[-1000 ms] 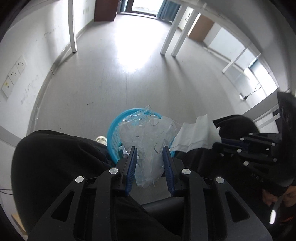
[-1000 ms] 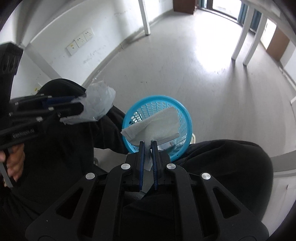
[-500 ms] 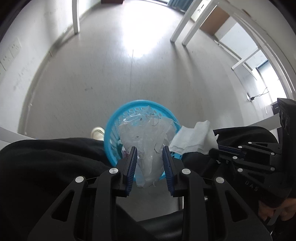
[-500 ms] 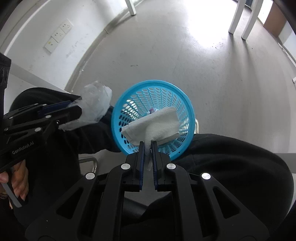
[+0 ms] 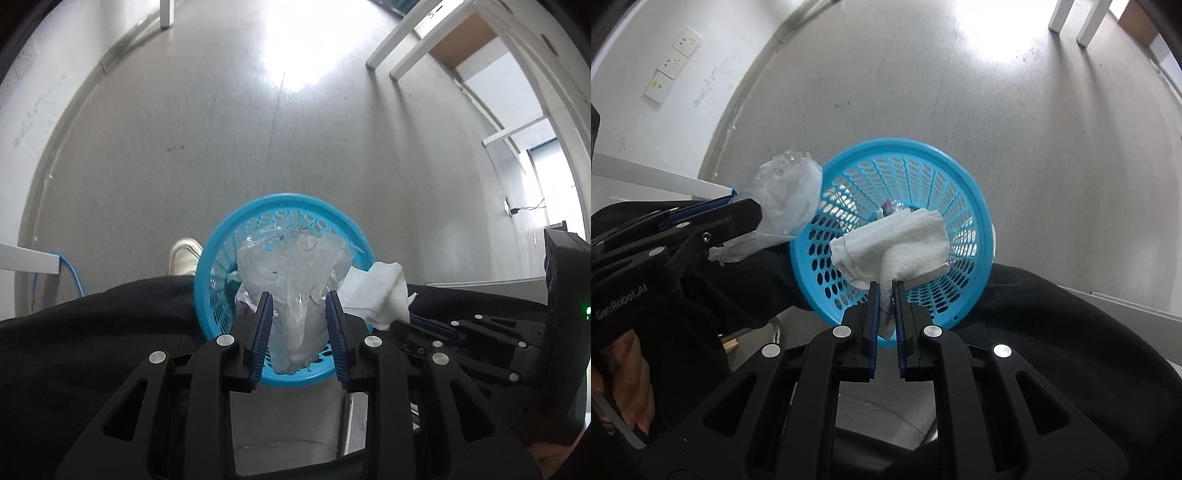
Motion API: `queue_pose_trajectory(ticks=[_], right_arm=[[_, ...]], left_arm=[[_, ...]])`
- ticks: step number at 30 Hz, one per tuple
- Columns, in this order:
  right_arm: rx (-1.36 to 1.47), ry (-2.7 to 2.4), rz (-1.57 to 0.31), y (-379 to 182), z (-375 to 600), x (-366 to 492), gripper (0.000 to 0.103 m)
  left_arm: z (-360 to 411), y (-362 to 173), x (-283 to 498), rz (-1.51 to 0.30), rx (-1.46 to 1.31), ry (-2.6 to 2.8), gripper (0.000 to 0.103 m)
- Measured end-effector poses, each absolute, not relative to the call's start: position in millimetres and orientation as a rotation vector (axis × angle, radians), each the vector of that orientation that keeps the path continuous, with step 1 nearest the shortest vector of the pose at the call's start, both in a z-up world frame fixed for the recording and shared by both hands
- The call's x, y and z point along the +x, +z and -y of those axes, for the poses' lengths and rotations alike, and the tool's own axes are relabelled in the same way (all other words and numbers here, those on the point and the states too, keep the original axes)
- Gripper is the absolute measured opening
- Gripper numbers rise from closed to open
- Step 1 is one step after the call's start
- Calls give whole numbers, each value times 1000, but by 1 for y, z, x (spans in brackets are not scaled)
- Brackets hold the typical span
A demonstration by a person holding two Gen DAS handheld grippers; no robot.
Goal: Collect trash
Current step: 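Open the left gripper over the basket while the right gripper releases the white napkin, then raise both open grippers back up to the trash on the tablecloth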
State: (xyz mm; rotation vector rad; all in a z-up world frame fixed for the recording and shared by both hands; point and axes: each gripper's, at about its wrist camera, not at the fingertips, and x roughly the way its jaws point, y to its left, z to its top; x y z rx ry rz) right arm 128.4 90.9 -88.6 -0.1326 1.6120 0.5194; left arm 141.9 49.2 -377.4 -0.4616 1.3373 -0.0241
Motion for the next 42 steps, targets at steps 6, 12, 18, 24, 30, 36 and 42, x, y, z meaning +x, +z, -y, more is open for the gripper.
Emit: queue_pose_trajectory(ticks=[6, 12, 18, 24, 30, 36, 42], right_arm=[[-92, 517, -1690, -117, -96, 138, 7], [-69, 485, -1730, -137, -97, 143, 7], [-38, 461, -1745, -143, -93, 145, 10], [-27, 455, -1721, -139, -91, 146, 34], [-38, 454, -1702, -133, -94, 147, 34], [-55, 446, -1664, -119, -94, 143, 40], [-63, 456, -1579, -90, -87, 134, 48]], left_arm=[[-54, -399, 158, -1399, -489, -20, 29], [-58, -413, 157, -1450, -536, 0, 29], [-56, -418, 159, -1467, -571, -24, 35], [-59, -414, 165, -1441, -597, -22, 51], [-60, -413, 165, -1427, -606, -19, 51], [-60, -404, 161, -1407, -592, -8, 51], [-68, -387, 148, -1356, -590, 32, 53]])
